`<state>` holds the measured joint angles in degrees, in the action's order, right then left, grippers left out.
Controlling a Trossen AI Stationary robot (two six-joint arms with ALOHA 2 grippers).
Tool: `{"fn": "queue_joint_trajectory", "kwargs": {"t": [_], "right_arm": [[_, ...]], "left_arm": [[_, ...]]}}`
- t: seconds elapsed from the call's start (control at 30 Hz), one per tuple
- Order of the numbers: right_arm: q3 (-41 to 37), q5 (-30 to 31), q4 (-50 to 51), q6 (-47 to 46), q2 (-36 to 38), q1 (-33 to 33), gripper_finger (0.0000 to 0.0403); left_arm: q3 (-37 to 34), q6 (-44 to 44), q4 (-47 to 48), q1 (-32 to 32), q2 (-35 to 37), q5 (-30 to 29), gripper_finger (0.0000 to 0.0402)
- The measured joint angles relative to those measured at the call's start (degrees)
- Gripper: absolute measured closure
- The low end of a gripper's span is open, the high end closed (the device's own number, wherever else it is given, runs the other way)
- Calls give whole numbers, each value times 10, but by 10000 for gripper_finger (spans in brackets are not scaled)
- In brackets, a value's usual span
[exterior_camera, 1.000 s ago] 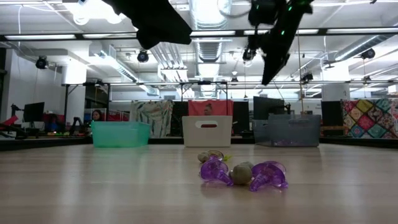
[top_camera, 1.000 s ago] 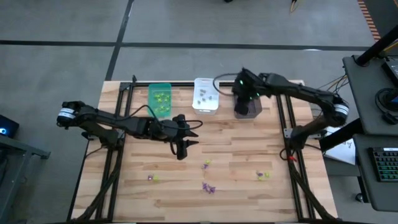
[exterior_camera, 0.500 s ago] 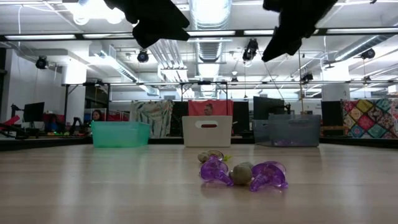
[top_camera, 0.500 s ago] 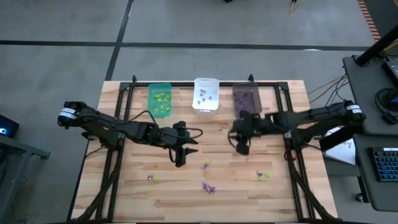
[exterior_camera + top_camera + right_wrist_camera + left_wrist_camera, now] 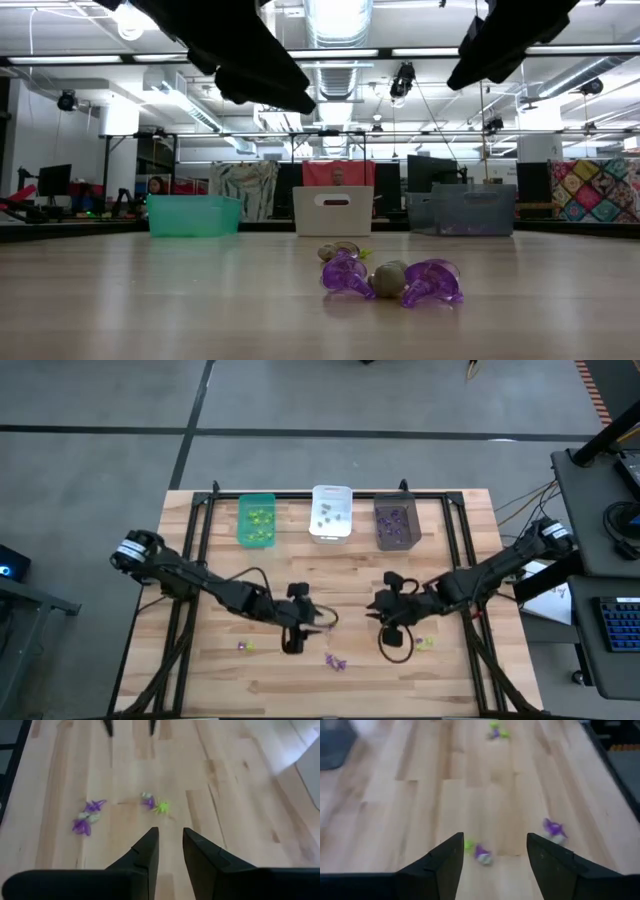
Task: Sort Halloween decoration
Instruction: Put the white skull toy into the white bin
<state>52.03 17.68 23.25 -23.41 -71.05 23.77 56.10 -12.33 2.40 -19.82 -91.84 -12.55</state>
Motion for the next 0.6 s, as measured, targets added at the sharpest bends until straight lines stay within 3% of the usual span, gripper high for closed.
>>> {"fn": "queue_joint_trajectory", "kwargs": {"t": [0.37,0.6], "right_arm": [[-1,19,-60,-38,-69,47,314],[-1,20,-84,-42,-96,52,314]], "left_arm": [[0,13,-88,-27,-108,-6,202],[0,-12,-94,-27,-150,-80,202]]}}
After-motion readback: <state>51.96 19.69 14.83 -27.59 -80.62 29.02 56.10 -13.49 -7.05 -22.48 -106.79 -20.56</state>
